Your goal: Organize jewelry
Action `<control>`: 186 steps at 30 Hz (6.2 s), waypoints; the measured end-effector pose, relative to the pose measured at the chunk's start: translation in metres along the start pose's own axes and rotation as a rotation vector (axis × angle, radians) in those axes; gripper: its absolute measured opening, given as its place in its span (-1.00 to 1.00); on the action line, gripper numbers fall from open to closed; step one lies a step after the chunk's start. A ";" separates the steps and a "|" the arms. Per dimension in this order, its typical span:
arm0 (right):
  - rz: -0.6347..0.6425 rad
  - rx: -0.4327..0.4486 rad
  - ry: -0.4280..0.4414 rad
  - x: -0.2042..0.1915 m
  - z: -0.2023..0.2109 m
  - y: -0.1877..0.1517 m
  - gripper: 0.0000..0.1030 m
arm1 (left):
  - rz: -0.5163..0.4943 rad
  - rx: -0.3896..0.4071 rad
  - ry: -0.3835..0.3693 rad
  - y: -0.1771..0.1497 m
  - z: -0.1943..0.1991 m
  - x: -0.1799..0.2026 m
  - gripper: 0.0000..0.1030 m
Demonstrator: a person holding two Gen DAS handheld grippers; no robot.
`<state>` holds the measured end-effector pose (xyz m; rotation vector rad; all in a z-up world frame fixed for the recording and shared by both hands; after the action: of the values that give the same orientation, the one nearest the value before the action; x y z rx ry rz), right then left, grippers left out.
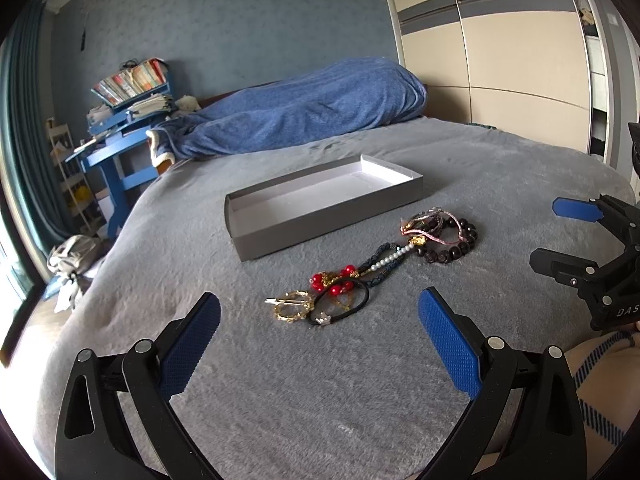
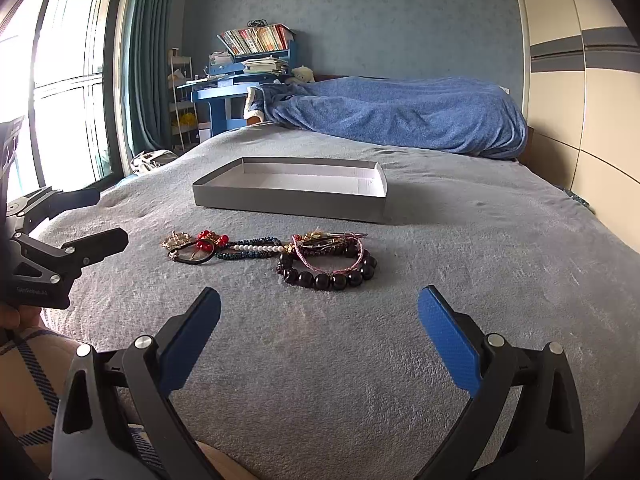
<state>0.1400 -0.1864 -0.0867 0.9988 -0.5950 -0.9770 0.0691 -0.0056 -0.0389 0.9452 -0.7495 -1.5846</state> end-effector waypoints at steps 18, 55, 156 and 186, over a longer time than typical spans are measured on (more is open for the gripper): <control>-0.004 -0.005 0.009 -0.002 -0.003 -0.003 0.89 | 0.003 0.000 -0.002 -0.002 -0.003 -0.004 0.91; 0.000 -0.039 0.023 -0.005 -0.008 -0.007 0.89 | 0.001 -0.016 -0.002 -0.007 -0.006 -0.005 0.91; -0.144 -0.291 0.077 0.051 -0.151 0.069 -0.09 | 0.260 -0.192 -0.150 0.012 -0.084 -0.081 -0.18; -0.077 -0.403 0.024 0.039 -0.269 0.088 -0.09 | 0.142 -0.347 -0.075 0.062 -0.235 -0.077 -0.18</control>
<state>0.4061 -0.0908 -0.1281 0.6757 -0.3219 -1.0989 0.3112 0.0598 -0.0845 0.5712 -0.5551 -1.5668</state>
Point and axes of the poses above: each gripper's, at about its wrist camera, not at the fingertips, and z roughly against the way its jaws point, x to its right, y to its top, the point moved 8 cm from there along -z, roughly the way its jaws point, and after that the axes turned 1 degree about -z, right-handed, at the moved point
